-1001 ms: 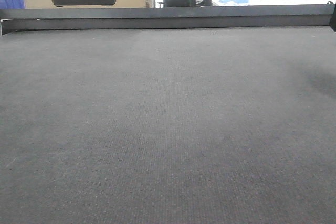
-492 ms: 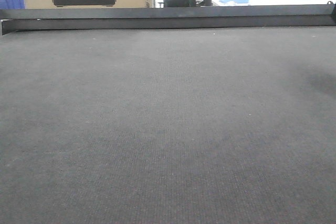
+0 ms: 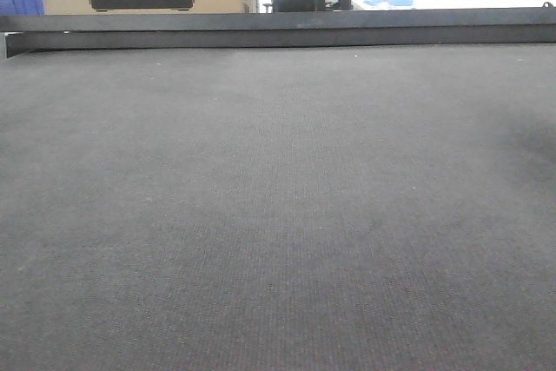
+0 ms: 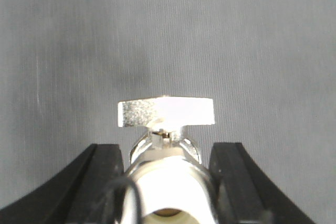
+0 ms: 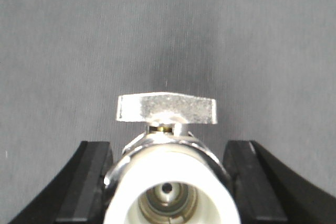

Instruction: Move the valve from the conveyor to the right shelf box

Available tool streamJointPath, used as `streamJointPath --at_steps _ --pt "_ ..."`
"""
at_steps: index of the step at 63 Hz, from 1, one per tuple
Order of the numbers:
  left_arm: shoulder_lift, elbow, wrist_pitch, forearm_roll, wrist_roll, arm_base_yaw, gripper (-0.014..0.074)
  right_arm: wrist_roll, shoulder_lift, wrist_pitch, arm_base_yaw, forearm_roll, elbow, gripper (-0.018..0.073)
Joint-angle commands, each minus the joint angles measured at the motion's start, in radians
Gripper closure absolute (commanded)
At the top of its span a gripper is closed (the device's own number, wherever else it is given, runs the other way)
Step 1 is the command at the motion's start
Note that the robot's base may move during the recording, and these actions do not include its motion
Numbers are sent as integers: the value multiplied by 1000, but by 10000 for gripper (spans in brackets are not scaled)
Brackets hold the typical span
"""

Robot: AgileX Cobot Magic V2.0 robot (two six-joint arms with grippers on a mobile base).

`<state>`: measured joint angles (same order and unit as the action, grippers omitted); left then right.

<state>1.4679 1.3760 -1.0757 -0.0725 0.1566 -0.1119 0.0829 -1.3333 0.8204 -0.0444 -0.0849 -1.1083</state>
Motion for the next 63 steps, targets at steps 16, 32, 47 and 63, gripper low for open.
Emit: streamJointPath --at_steps 16,32,47,63 --pt "-362 -270 138 -2 -9 7 708 5 246 -109 1 1 167 715" --pt "-559 -290 212 13 -9 7 708 5 431 -143 1 1 171 715" --pt "-637 -276 250 13 -9 7 708 5 546 -177 1 1 123 715" --pt "-644 -224 270 -6 -9 7 708 5 581 -173 1 1 34 715"
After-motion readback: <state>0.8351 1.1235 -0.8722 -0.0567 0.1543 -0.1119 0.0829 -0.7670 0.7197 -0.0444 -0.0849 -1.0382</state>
